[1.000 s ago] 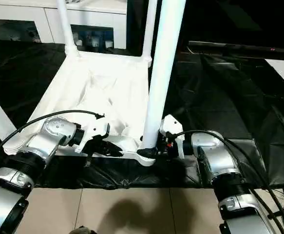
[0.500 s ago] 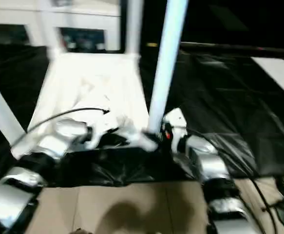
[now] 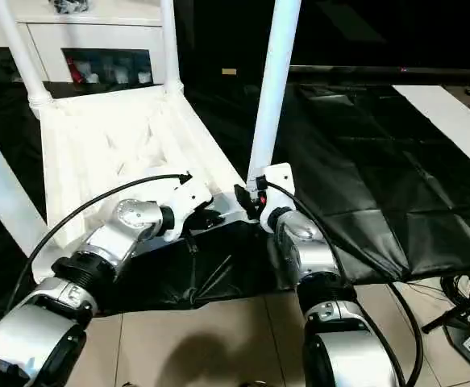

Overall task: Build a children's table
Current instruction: Rotate leg to tighten

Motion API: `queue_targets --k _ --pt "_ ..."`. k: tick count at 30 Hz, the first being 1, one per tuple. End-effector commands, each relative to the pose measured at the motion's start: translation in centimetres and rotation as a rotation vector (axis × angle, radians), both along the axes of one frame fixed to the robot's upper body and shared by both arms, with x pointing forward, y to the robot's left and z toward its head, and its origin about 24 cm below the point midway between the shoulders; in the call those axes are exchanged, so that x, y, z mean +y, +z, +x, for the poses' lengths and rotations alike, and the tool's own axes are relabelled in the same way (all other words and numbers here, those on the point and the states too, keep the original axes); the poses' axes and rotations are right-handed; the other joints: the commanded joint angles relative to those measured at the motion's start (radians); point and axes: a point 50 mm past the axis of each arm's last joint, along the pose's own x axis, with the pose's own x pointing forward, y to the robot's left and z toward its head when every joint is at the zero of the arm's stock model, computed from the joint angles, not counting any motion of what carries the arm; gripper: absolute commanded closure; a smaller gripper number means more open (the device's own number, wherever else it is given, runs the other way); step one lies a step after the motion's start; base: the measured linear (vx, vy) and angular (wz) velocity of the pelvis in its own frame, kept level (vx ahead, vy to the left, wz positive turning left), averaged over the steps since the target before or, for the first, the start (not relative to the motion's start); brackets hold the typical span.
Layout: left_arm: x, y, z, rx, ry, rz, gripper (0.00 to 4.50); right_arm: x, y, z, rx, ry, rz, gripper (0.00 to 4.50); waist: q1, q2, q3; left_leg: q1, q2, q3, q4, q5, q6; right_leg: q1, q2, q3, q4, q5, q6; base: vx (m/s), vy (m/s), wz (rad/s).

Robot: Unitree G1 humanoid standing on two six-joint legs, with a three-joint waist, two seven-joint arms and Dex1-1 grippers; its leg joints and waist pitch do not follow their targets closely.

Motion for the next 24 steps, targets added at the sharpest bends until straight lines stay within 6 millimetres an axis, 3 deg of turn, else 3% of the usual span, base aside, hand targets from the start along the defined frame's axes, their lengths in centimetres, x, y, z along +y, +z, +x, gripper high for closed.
queue_targets --k 1,5,9,12,14,17,18,24 --pt "-2.2 2.2 0.2 -0.101 -0.098 -0.050 4.50 2.7 -1.8 -1.7 0.076 0.189 0.010 1.04 0.009 0.009 -0.059 0.005 0.040 -0.024 -0.070 -0.354 0.025 0.042 -0.066 0.051 -0.084 -0.384 -0.173 0.000 0.000 0.00" --pt "-1.1 2.0 0.2 -0.095 -0.117 -0.027 4.50 0.1 -1.3 -3.1 0.022 0.287 -0.014 0.70 0.021 0.011 -0.059 0.004 0.039 -0.019 -0.067 -0.311 0.052 0.047 -0.063 0.053 -0.081 -0.328 -0.179 0.000 0.000 0.00" --pt "-0.3 1.8 0.1 -0.090 -0.135 -0.014 4.50 -3.3 -0.5 -4.6 0.003 0.324 -0.010 0.36 0.035 0.003 -0.065 0.002 0.043 -0.016 -0.063 -0.249 0.082 0.051 -0.064 0.054 -0.068 -0.245 -0.200 0.000 0.000 0.00" --pt "0.2 1.6 -0.1 -0.080 -0.158 -0.005 4.50 -6.5 0.6 -5.9 -0.016 0.312 -0.010 0.05 0.044 0.001 -0.066 -0.001 0.045 -0.016 -0.060 -0.229 0.096 0.053 -0.065 0.054 -0.066 -0.235 -0.201 0.000 0.000 0.00" --pt "0.4 1.6 -0.2 -0.078 -0.169 -0.003 4.50 -7.6 1.1 -6.4 -0.022 0.298 -0.009 0.01 0.048 0.000 -0.065 -0.006 0.044 -0.017 -0.061 -0.217 0.099 0.056 -0.067 0.053 -0.065 -0.232 -0.199 0.000 0.000 0.00" --pt "0.6 1.6 -0.3 -0.078 -0.183 -0.002 4.50 -8.8 1.6 -7.0 -0.027 0.282 -0.014 0.01 0.052 -0.003 -0.065 -0.003 0.043 -0.015 -0.059 -0.218 0.099 0.053 -0.067 0.053 -0.069 -0.260 -0.190 0.000 0.000 0.00" --pt "1.0 1.4 -0.6 -0.072 -0.215 0.012 4.50 -10.8 2.2 -7.9 -0.030 0.234 -0.030 0.01 0.053 -0.005 -0.061 -0.003 0.041 -0.014 -0.060 -0.223 0.094 0.051 -0.066 0.052 -0.076 -0.308 -0.170 0.000 0.000 0.00" --pt "1.6 1.4 -0.7 -0.064 -0.240 0.035 4.50 -11.8 2.6 -9.0 -0.029 0.223 -0.024 0.01 0.061 -0.002 -0.061 -0.001 0.043 -0.016 -0.061 -0.237 0.080 0.047 -0.066 0.051 -0.077 -0.327 -0.153 0.000 0.000 0.00"
